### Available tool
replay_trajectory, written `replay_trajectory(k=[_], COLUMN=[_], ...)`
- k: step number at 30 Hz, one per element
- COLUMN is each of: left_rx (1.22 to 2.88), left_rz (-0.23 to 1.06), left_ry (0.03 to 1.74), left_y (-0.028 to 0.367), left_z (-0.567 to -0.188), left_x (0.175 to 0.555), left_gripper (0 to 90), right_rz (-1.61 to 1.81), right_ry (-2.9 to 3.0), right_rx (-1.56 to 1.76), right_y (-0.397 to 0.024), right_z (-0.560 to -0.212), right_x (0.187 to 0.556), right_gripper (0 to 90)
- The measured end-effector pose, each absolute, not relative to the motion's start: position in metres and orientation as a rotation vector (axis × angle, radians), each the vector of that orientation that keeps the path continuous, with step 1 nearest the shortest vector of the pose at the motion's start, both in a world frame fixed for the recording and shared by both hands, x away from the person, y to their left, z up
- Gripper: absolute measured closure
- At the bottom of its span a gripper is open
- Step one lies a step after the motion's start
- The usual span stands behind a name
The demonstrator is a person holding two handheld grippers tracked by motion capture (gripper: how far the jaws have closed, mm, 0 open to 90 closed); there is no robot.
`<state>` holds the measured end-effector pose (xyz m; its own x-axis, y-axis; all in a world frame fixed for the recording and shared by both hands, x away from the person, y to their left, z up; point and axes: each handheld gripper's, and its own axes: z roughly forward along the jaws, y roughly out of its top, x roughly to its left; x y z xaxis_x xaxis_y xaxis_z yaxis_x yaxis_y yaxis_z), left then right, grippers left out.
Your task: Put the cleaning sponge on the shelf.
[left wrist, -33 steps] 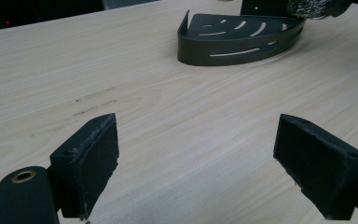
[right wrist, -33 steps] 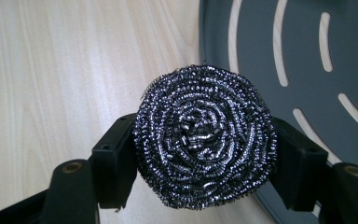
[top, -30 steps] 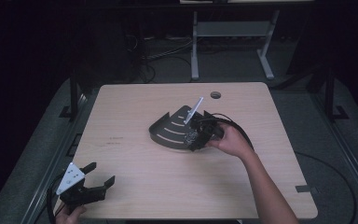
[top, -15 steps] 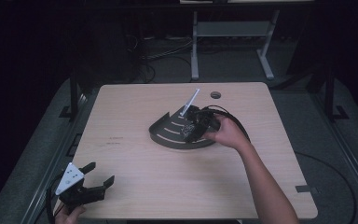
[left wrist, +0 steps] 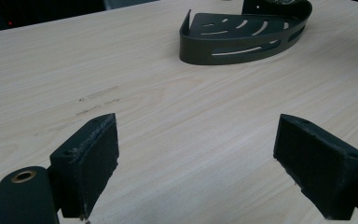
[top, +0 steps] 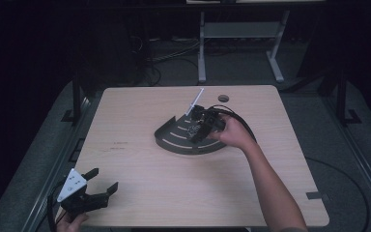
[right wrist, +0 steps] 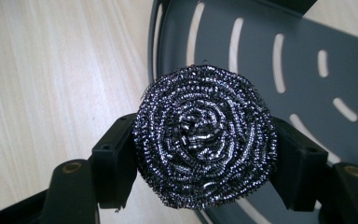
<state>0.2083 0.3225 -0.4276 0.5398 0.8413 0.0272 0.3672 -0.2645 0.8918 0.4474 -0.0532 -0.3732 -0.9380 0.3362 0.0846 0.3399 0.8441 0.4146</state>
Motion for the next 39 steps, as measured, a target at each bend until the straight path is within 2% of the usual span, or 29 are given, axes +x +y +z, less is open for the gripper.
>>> replay_trajectory(k=[39], left_rx=[1.854], left_rz=[0.649], left_ry=[0.986], left_y=[0.323], left_z=[-0.427], left_x=[0.207], left_gripper=[13.3], right_rz=[-0.640], right_ry=[-2.936], right_rx=[-0.731], right_y=[-0.053], right_z=[-0.418], right_x=[0.486], right_gripper=[31.3])
